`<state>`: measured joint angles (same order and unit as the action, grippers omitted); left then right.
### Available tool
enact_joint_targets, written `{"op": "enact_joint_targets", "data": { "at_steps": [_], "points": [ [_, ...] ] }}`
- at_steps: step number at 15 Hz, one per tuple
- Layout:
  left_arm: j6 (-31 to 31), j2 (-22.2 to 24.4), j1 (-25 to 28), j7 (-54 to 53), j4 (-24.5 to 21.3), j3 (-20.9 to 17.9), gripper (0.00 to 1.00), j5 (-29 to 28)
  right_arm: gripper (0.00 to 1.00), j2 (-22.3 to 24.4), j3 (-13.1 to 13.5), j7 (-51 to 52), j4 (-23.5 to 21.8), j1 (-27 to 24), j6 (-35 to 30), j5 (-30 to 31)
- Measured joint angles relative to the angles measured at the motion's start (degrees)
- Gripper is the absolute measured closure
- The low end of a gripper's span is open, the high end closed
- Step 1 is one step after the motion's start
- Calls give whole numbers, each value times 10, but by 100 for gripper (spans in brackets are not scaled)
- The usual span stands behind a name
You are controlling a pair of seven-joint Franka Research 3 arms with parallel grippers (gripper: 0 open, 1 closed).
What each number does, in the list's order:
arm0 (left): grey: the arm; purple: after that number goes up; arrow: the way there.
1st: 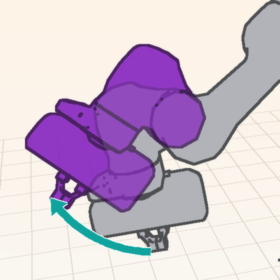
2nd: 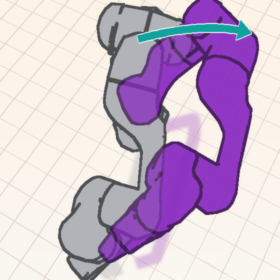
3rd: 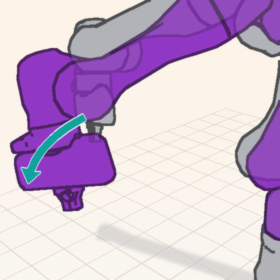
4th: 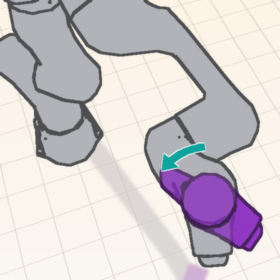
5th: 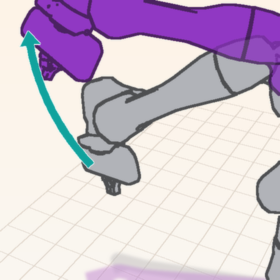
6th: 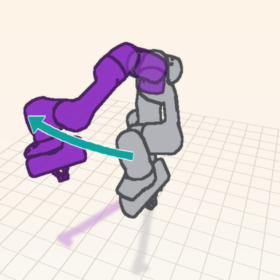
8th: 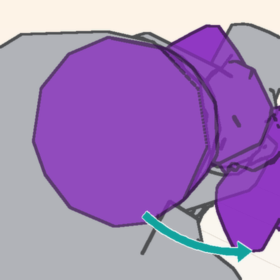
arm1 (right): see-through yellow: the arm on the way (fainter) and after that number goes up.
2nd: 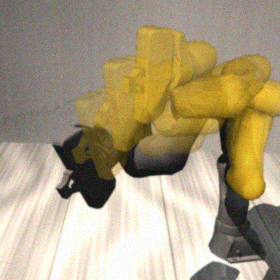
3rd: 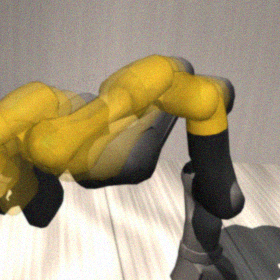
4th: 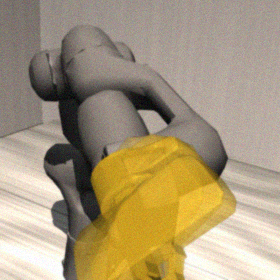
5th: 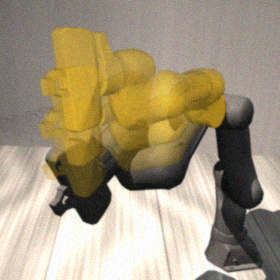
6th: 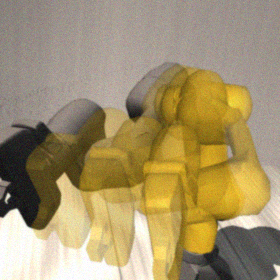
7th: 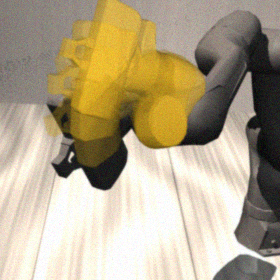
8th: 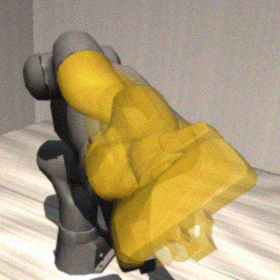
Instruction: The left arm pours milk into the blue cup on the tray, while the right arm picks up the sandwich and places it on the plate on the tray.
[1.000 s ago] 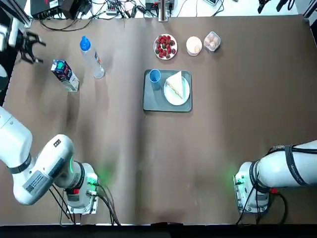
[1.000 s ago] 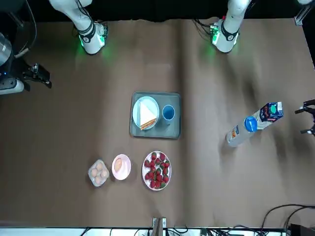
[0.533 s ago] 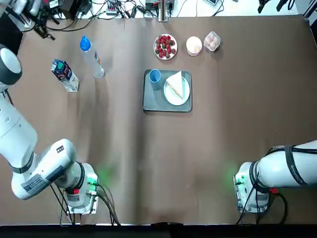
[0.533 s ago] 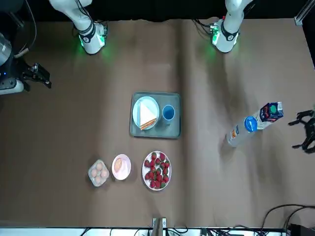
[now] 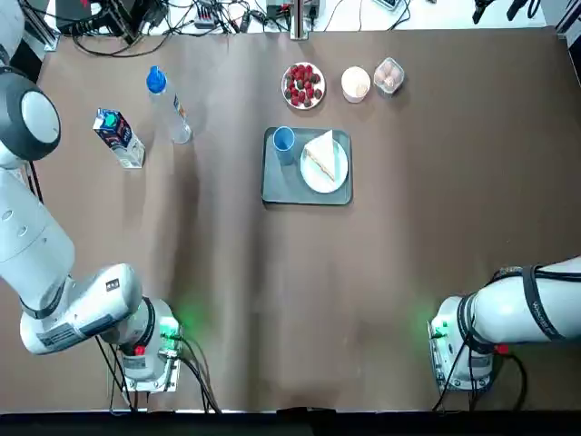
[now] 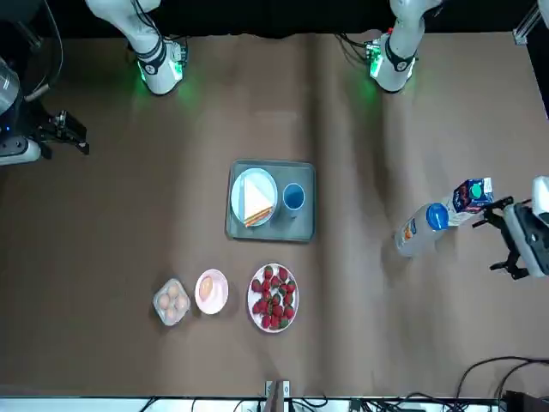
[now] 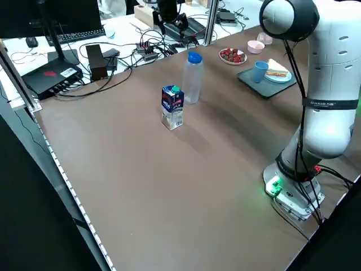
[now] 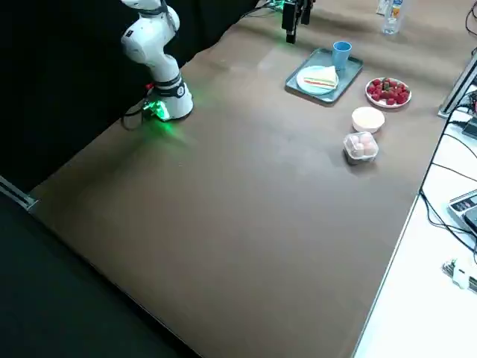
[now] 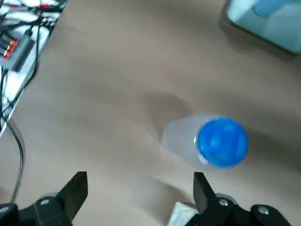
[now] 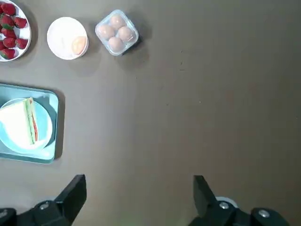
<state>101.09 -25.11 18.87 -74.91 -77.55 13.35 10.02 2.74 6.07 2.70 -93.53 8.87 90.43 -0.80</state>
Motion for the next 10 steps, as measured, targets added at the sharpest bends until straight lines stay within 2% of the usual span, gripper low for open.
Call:
{"op": "enact_joint_targets", "data": {
  "at_steps": [5,10],
  "points": [
    [-3,30,-51,255,-6,0,1,-52,0,0,0,0,0,0,1,0],
    [-32,67,-106,484,-13,0,1,-102,0,0,-1,0,0,0,2,0]
  ]
}}
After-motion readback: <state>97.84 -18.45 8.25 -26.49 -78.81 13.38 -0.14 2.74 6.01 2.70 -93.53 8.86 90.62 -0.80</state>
